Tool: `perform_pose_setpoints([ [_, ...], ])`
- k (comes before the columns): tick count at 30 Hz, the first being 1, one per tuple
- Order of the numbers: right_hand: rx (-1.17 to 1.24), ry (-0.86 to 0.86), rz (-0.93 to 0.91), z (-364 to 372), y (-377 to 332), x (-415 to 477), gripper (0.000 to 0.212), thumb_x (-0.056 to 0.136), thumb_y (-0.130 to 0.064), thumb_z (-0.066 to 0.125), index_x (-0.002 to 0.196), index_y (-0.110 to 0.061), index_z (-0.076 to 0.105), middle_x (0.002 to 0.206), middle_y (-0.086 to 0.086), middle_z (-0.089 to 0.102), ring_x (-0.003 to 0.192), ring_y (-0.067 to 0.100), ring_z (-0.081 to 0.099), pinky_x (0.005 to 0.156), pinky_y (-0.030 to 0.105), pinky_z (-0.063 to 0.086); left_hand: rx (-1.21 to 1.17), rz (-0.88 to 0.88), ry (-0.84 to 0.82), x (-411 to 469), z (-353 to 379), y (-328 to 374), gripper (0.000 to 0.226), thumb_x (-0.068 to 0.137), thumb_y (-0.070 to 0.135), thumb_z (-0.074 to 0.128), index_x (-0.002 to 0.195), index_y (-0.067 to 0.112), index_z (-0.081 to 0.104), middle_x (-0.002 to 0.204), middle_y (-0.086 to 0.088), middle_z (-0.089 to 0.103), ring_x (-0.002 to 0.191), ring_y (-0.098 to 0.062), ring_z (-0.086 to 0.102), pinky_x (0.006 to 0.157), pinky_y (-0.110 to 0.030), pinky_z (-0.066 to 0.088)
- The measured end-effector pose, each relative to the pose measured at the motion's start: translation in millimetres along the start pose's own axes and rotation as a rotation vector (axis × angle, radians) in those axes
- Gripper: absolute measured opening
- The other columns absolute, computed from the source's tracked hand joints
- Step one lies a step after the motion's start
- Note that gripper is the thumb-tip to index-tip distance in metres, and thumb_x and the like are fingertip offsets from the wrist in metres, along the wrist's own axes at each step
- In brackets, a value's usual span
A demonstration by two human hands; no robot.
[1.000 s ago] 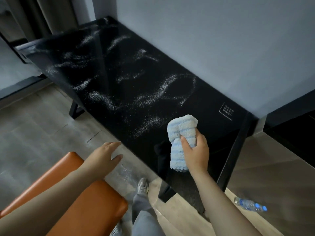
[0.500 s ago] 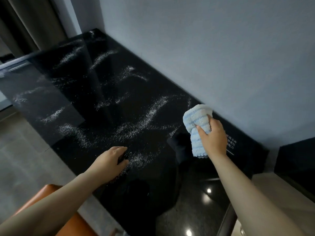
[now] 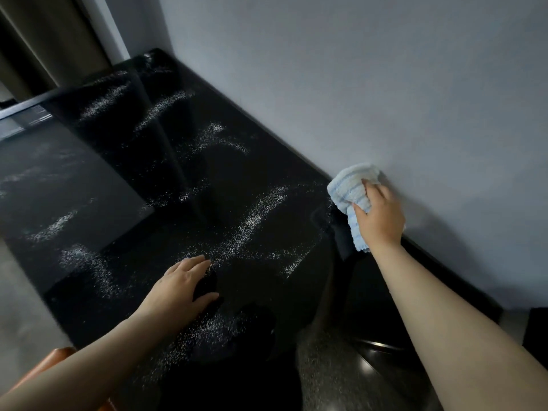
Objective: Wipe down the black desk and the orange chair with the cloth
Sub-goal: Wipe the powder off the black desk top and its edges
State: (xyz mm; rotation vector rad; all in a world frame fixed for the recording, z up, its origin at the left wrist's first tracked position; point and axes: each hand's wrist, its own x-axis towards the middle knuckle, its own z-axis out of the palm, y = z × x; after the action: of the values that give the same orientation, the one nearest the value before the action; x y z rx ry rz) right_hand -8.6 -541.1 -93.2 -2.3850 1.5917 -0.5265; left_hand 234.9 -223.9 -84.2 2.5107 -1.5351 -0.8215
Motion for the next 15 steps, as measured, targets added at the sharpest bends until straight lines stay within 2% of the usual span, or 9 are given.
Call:
perform_pose_setpoints([
  [3,-0.022,-0.049,-0.035,16.6,3.4,10.7,0.045,0.092,-0.019,0.057,0.136,-0.017,0.054,0.139,0.005,0.051,0.116,0.031,0.054,0.086,0.034,0.044,0.037,-0.061,-0.028,10.8,1.5,0.6,0.095,0.081,0.065,0.057,0.153,0.027,0.009,0.161,0.006,0.001,0.148,-0.020,-0.003,0.120,-0.040,0.012],
  [5,0.011,-0.102,0.039,25.4,2.7,17.0,0.043,0.095,-0.025,0.053,0.138,-0.022,0.052,0.138,0.002,0.051,0.115,0.027,0.054,0.085,0.031,0.042,0.049,-0.101,-0.030,16.3,2.0,-0.2,0.106,0.076,0.068,0.060,0.154,0.026,0.001,0.161,0.005,-0.007,0.148,-0.022,-0.009,0.119,-0.044,0.009],
  [9,0.052,-0.154,0.074,32.0,4.0,23.0,0.037,0.095,-0.027,0.054,0.130,-0.019,0.056,0.127,0.006,0.059,0.107,0.027,0.058,0.079,0.025,0.035,0.075,-0.160,-0.018,23.5,4.1,-8.0,0.115,0.071,0.071,0.062,0.153,0.024,-0.003,0.161,0.001,-0.010,0.148,-0.026,-0.009,0.120,-0.047,0.010],
  [13,0.026,-0.226,0.050,29.3,2.7,15.7,0.039,0.093,-0.032,0.057,0.130,-0.019,0.055,0.124,0.006,0.059,0.107,0.027,0.059,0.080,0.030,0.041,0.085,-0.194,-0.026,28.7,7.2,-16.0,0.118,0.068,0.072,0.064,0.153,0.024,-0.002,0.161,-0.001,-0.007,0.148,-0.029,-0.005,0.119,-0.048,0.012],
  [15,0.037,-0.244,0.040,30.0,-3.1,6.4,0.035,0.092,-0.033,0.059,0.124,-0.018,0.058,0.118,0.005,0.060,0.100,0.028,0.061,0.075,0.030,0.044,0.084,-0.199,-0.028,29.9,9.0,-18.2,0.120,0.067,0.072,0.065,0.153,0.023,-0.001,0.161,-0.001,-0.005,0.148,-0.030,-0.002,0.119,-0.049,0.014],
])
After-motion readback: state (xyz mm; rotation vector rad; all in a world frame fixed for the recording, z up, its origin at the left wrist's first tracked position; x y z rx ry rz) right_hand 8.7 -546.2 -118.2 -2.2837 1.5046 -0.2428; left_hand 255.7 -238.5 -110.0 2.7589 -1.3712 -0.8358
